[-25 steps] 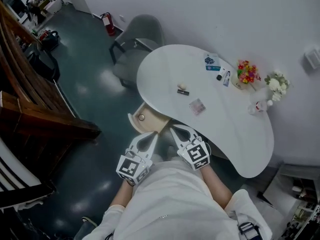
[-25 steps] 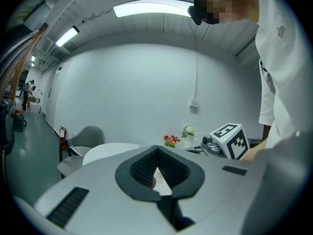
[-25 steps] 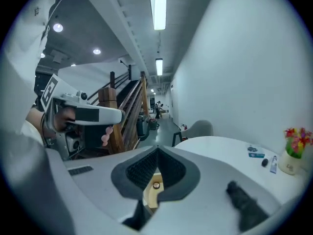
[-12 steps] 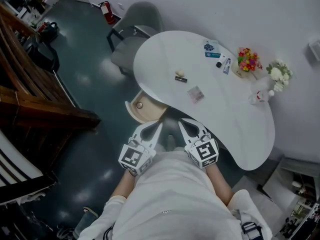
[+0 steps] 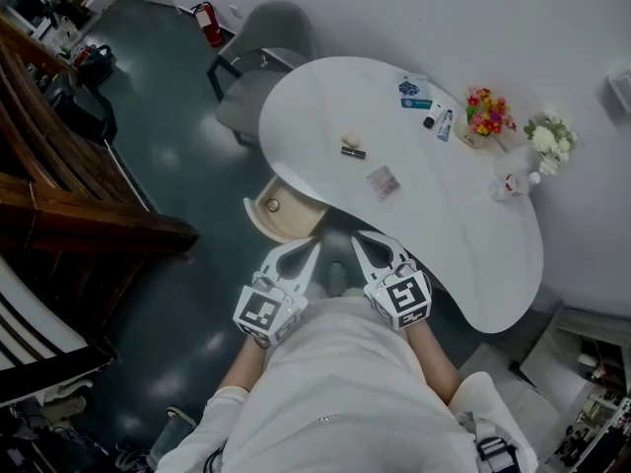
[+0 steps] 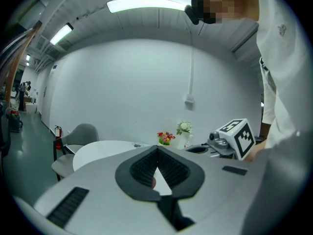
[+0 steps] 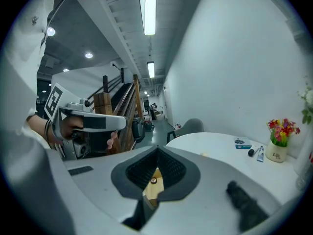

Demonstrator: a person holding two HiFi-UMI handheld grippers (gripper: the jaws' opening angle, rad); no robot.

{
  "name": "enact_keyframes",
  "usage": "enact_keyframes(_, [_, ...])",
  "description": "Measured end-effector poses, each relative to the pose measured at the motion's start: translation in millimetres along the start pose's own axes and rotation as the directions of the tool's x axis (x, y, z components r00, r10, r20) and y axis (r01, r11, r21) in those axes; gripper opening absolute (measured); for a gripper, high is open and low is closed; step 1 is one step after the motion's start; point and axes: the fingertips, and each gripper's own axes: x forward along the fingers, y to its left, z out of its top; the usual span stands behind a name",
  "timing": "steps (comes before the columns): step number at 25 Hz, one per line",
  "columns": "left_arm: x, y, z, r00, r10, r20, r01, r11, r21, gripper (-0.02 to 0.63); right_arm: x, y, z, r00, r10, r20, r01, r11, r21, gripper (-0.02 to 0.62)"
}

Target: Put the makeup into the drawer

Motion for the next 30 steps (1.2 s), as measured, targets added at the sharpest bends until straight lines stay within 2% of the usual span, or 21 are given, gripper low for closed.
enact_keyframes(9, [6, -2, -5, 1.000, 0.000, -0.020, 0.000, 1.000, 0.004, 0.009, 8, -24, -23, 0.996, -0.023, -0.083, 0.025, 0.999, 0.023, 0.015])
enact_keyframes(15, [14, -1, -7, 1.000, 0.007, -0.024, -0.007, 1.000, -0.008, 0.009, 20, -61, -44, 0.985, -0.071, -0.154, 0.078, 0.996, 0.035, 0.017])
enact_keyframes(19, [19, -3, -15, 0.998, -0.001, -0.062, -0.001, 0.999, -0.041, 0.009, 31, -92, -67, 0.970, -0.094, -0.225, 0.106, 0.993, 0.044, 0.017])
enact_keyframes(20, [20, -3, -17, 0.997, -0.004, -0.073, 0.001, 0.999, -0.045, 0.009, 34, -99, -72, 0.965, -0.100, -0.241, 0.114, 0.992, 0.045, 0.025])
enact_keyframes(22, [21, -2, -21, 0.996, -0.005, -0.087, 0.001, 0.999, -0.049, 0.009, 40, -115, -80, 0.957, -0.116, -0.268, 0.131, 0.990, 0.041, 0.094])
enact_keyframes(25, [23, 1, -21, 0.996, 0.006, -0.086, -0.011, 0.998, -0.059, 0.009, 50, -133, -90, 0.943, -0.136, -0.303, 0.152, 0.988, 0.029, 0.128])
enact_keyframes(30, [18, 10, -39, 0.990, 0.017, -0.137, -0.029, 0.996, -0.089, 0.009, 70, -150, -104, 0.926, -0.151, -0.345, 0.157, 0.988, -0.012, 0.188])
